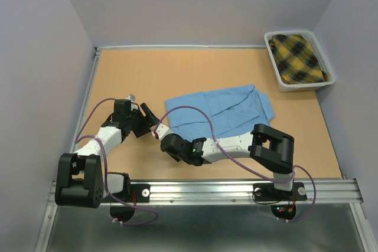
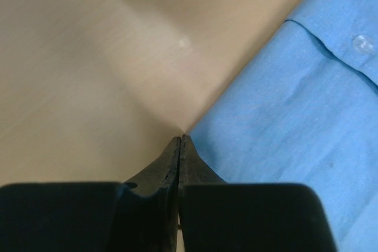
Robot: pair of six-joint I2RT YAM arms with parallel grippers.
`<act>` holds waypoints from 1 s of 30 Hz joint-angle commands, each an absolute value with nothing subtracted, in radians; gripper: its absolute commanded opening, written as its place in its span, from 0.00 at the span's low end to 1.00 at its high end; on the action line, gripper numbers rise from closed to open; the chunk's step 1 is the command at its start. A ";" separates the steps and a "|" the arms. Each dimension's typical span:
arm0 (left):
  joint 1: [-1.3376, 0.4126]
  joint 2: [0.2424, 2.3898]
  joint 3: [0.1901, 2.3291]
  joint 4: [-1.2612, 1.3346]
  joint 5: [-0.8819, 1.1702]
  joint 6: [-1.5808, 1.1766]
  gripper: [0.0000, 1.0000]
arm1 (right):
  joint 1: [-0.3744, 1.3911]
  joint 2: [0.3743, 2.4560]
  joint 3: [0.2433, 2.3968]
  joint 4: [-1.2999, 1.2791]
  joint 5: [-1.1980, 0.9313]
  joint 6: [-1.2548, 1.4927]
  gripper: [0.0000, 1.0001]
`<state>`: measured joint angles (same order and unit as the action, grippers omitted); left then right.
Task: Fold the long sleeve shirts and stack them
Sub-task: Fold the shirt
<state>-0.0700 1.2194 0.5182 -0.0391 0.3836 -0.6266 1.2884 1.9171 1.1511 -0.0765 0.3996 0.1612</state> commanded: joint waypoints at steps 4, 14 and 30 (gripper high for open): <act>-0.107 1.177 0.517 -0.005 0.373 -0.649 0.78 | 1.273 1.833 1.186 -0.141 0.448 0.164 0.31; -0.089 1.164 0.537 -0.006 0.296 -0.661 0.77 | 1.289 1.877 1.261 -0.285 0.457 0.225 0.62; -0.069 1.163 0.543 -0.018 0.313 -0.630 0.77 | 1.282 1.971 1.276 -0.331 0.463 0.262 0.57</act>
